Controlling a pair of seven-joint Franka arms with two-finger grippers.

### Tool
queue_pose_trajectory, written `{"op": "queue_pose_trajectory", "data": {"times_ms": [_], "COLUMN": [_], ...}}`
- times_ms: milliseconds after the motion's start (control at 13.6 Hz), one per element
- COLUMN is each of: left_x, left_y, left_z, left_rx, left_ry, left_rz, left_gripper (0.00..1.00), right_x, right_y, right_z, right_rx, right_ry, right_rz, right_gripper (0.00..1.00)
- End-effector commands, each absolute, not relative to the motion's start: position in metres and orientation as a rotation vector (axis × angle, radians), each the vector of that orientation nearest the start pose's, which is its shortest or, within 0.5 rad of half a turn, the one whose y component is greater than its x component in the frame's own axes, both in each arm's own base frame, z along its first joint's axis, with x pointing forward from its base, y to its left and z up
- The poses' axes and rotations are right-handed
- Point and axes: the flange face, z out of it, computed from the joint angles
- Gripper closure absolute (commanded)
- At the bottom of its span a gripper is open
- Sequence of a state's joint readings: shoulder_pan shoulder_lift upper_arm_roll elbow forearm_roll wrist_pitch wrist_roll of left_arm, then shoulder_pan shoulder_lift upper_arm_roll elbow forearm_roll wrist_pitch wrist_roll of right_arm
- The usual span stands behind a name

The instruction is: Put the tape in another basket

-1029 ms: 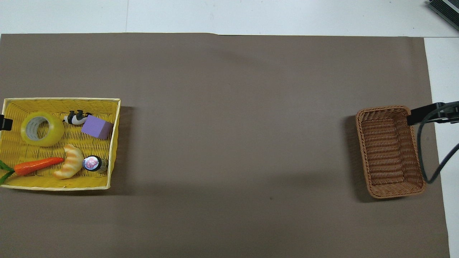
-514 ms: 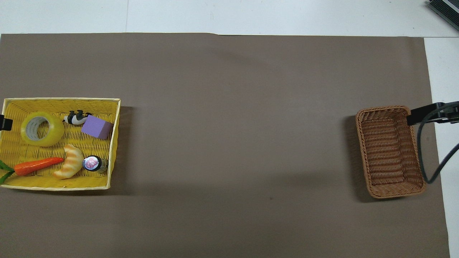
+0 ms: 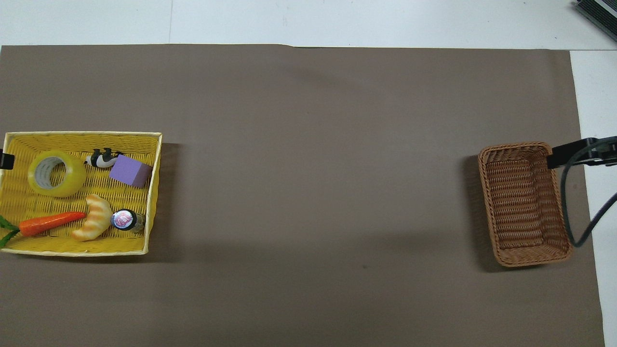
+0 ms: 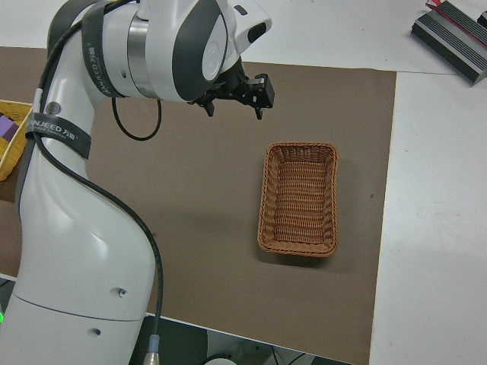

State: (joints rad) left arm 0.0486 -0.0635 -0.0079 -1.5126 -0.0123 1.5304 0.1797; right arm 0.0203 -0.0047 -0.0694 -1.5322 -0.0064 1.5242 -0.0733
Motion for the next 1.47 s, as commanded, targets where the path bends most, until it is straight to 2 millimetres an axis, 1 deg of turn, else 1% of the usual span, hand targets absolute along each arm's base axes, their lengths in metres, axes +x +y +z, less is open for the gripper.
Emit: {"op": "queue_pose_trajectory", "data": {"times_ms": [0,73,147,294,367,441,661,808,882,955,1029,1176,1322,1396], "left_x": [0.529,0.530,0.531,0.533,0.533,0.535,0.537,0.536,0.539,0.541,0.542,0.547,0.555,0.555], "left_y": [0.042,0.047,0.059,0.076,0.082,0.087,0.116,0.135,0.138,0.144,0.152,0.160,0.172,0.182], "left_z": [0.669,0.665,0.657,0.641,0.633,0.621,0.570,0.543,0.531,0.513,0.500,0.472,0.439,0.430], "left_rx": [-3.109,-3.104,-3.103,-3.094,-3.094,-3.095,-3.075,-3.061,-3.055,-3.055,-3.054,-3.052,-3.063,-3.063], "left_ry": [0.250,0.284,0.291,0.329,0.334,0.343,0.377,0.405,0.417,0.404,0.387,0.367,0.344,0.324], "left_rz": [-0.138,-0.140,-0.137,-0.140,-0.132,-0.128,-0.163,-0.179,-0.195,-0.194,-0.199,-0.215,-0.191,-0.190], "left_gripper": [0.00,0.00,0.00,0.00,0.00,0.00,0.00,0.00,0.00,0.00,0.00,0.00,0.00,0.00], "right_x": [0.542,0.545,0.544,0.543,0.544,0.544,0.544,0.544,0.544,0.544,0.544,0.545,0.544,0.543], "right_y": [-0.028,-0.027,-0.027,-0.027,-0.027,-0.027,-0.026,-0.026,-0.026,-0.027,-0.027,-0.027,-0.034,-0.034], "right_z": [0.642,0.642,0.642,0.641,0.642,0.642,0.642,0.642,0.642,0.641,0.642,0.642,0.642,0.641], "right_rx": [-3.149,-3.150,-3.149,-3.149,-3.149,-3.149,-3.148,-3.148,-3.148,-3.150,-3.150,-3.150,-3.149,-3.148], "right_ry": [-0.067,-0.065,-0.072,-0.070,-0.070,-0.072,-0.058,-0.065,-0.058,-0.062,-0.067,-0.058,-0.048,-0.048], "right_rz": [-0.018,-0.040,-0.026,-0.018,-0.026,-0.030,-0.035,-0.035,-0.035,-0.033,-0.035,-0.040,-0.038,-0.031], "right_gripper": [0.00,0.00,0.00,0.00,0.00,0.00,0.00,0.00,0.00,0.00,0.00,0.00,0.00,0.00]}}
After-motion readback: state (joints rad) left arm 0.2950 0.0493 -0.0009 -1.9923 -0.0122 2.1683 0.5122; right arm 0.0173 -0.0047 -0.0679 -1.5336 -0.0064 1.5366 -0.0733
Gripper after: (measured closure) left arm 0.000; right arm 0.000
